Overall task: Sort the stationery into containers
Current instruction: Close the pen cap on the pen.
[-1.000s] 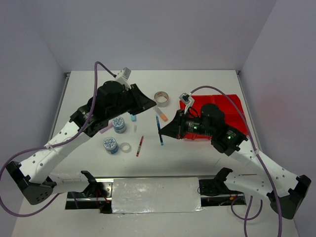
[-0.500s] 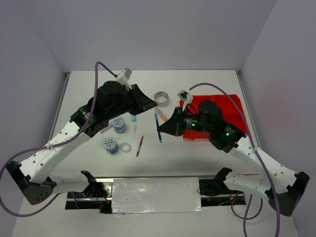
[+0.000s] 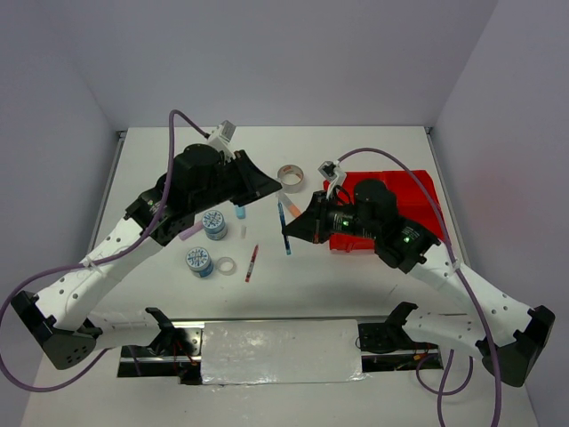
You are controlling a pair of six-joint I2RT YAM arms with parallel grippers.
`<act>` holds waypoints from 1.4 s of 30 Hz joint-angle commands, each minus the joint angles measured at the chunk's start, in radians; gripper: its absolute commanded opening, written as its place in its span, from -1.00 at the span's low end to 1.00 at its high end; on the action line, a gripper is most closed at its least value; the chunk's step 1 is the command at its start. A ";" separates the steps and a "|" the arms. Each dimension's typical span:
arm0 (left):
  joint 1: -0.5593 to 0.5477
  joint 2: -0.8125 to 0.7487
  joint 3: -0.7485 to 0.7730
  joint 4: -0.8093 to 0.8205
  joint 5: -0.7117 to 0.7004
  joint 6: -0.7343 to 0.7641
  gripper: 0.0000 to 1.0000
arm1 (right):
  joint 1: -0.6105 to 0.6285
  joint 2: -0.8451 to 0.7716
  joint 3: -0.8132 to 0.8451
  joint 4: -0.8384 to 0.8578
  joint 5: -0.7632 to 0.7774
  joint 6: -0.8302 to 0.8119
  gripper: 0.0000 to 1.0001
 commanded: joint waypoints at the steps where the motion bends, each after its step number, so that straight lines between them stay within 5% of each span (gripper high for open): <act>1: 0.005 -0.003 0.002 0.049 0.031 -0.004 -1.00 | 0.006 0.004 0.058 0.005 0.018 -0.019 -1.00; 33: 0.008 0.032 0.004 -0.013 0.068 0.131 -1.00 | -0.066 0.088 0.227 -0.089 0.126 -0.071 -1.00; 42: 0.011 0.006 -0.006 0.015 -0.007 0.074 -1.00 | -0.066 0.096 0.181 -0.038 0.042 -0.034 -1.00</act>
